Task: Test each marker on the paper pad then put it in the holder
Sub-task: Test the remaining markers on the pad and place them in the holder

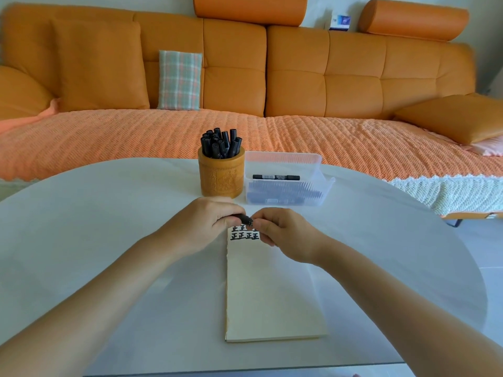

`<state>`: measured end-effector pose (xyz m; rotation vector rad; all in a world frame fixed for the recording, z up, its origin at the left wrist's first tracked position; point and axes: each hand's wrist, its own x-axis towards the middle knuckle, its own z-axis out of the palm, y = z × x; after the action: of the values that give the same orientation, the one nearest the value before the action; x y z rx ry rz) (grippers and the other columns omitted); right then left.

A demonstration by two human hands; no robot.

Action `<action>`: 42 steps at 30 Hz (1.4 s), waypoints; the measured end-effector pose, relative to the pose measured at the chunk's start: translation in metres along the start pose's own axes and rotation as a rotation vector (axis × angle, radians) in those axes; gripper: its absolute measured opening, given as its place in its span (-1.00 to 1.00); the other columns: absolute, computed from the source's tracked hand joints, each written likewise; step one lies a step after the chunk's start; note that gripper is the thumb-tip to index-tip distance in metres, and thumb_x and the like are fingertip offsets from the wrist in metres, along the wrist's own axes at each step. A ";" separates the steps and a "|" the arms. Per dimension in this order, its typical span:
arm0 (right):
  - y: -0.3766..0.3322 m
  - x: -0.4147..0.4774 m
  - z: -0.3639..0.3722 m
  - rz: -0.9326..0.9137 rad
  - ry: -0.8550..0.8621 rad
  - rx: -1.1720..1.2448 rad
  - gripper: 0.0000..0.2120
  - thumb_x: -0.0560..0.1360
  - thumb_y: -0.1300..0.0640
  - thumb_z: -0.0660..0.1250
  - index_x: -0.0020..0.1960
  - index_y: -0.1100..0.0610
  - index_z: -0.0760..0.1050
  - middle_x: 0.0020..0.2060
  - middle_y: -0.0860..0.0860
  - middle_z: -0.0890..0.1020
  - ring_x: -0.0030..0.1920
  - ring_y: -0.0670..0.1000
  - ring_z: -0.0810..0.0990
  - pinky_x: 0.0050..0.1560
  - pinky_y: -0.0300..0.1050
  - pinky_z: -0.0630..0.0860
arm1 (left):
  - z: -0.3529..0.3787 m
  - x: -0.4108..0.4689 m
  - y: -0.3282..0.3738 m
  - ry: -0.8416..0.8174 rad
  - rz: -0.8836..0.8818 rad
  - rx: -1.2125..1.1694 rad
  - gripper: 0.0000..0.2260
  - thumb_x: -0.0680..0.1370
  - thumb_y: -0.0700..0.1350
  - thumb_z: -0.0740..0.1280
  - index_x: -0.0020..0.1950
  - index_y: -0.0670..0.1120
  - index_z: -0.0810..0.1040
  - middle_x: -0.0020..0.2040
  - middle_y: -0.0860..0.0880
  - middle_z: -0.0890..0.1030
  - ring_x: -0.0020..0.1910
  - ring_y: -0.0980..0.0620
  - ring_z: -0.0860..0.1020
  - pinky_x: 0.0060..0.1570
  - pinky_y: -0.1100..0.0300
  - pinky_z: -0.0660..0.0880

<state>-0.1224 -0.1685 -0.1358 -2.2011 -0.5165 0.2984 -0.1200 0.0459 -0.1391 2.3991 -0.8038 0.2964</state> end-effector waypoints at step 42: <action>-0.047 0.152 -0.041 0.043 0.419 -0.115 -0.76 0.59 0.00 0.31 0.06 0.14 0.65 -0.22 0.04 0.61 -0.32 -0.06 0.49 -0.29 -0.21 0.38 | -0.036 0.091 -0.069 0.256 -0.359 -0.250 -0.38 0.62 0.08 0.25 0.60 0.00 0.06 0.56 0.02 0.19 0.52 0.04 0.18 0.31 0.24 0.13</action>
<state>0.0162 -0.0997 -0.0788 -2.3024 -0.2584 -0.1752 -0.0073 0.0681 -0.1077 2.1617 -0.2686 0.3267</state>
